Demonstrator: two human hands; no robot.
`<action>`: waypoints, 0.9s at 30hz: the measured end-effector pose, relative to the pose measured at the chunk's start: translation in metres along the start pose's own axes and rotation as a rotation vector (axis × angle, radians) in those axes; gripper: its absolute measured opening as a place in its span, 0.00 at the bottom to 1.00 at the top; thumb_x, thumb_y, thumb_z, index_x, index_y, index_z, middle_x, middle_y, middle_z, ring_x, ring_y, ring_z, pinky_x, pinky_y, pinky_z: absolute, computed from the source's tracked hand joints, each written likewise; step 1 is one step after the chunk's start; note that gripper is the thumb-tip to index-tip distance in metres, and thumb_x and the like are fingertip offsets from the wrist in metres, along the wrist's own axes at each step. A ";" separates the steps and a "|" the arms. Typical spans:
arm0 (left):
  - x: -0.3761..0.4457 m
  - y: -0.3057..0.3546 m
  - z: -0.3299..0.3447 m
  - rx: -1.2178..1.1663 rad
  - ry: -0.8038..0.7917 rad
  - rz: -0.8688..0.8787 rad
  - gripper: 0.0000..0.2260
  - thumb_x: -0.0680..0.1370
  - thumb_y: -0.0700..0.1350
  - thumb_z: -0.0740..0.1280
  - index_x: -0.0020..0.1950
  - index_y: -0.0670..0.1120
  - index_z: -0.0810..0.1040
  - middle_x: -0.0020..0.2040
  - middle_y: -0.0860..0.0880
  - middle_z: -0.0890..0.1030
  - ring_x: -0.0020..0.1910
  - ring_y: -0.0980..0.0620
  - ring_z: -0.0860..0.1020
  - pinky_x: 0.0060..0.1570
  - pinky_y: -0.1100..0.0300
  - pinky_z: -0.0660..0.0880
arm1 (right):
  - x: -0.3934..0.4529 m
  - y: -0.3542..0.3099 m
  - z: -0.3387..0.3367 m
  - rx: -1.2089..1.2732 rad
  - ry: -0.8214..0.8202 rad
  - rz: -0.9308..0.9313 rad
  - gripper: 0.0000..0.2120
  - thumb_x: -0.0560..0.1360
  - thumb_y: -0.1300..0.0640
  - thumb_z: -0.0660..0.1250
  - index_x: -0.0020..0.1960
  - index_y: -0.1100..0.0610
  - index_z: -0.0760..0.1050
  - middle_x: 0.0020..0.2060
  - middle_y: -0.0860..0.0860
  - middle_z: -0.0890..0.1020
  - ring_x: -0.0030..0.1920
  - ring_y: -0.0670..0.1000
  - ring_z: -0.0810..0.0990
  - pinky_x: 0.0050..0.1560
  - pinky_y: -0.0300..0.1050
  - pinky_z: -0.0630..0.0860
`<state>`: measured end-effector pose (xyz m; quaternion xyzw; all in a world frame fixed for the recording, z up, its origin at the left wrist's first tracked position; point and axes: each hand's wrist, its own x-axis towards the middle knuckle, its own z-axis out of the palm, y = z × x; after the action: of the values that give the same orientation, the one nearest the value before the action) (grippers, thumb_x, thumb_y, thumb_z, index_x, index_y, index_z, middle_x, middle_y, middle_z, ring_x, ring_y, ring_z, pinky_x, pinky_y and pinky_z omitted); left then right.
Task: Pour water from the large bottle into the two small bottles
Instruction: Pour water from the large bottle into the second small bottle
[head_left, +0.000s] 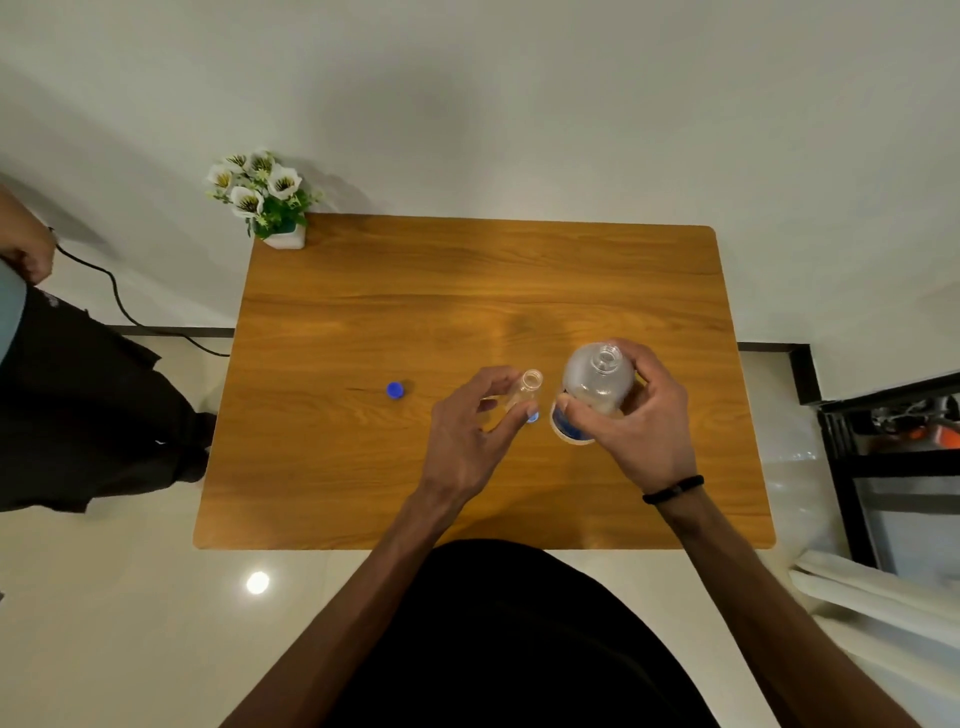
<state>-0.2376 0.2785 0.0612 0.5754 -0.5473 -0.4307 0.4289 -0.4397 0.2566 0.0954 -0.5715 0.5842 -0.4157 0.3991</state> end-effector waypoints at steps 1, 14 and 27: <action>0.000 0.001 -0.001 -0.001 0.002 0.001 0.17 0.78 0.52 0.74 0.66 0.51 0.80 0.58 0.59 0.85 0.60 0.60 0.82 0.58 0.56 0.81 | 0.000 -0.001 -0.001 -0.039 -0.013 -0.008 0.31 0.64 0.52 0.84 0.64 0.48 0.76 0.59 0.44 0.81 0.60 0.49 0.82 0.55 0.44 0.82; -0.002 0.004 0.000 -0.023 0.021 0.018 0.19 0.77 0.52 0.76 0.68 0.52 0.82 0.61 0.59 0.85 0.61 0.63 0.81 0.58 0.68 0.77 | 0.002 -0.014 -0.019 -0.509 -0.108 -0.154 0.32 0.63 0.52 0.83 0.64 0.41 0.76 0.51 0.46 0.72 0.51 0.42 0.74 0.50 0.26 0.70; -0.002 0.010 0.004 -0.016 0.017 0.059 0.20 0.77 0.51 0.76 0.68 0.49 0.82 0.61 0.57 0.84 0.60 0.64 0.82 0.57 0.68 0.79 | 0.008 -0.030 -0.022 -0.758 -0.135 -0.184 0.33 0.64 0.51 0.81 0.67 0.51 0.78 0.52 0.51 0.72 0.52 0.52 0.75 0.51 0.56 0.79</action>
<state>-0.2440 0.2802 0.0696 0.5591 -0.5569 -0.4173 0.4507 -0.4505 0.2495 0.1314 -0.7545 0.6148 -0.1661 0.1584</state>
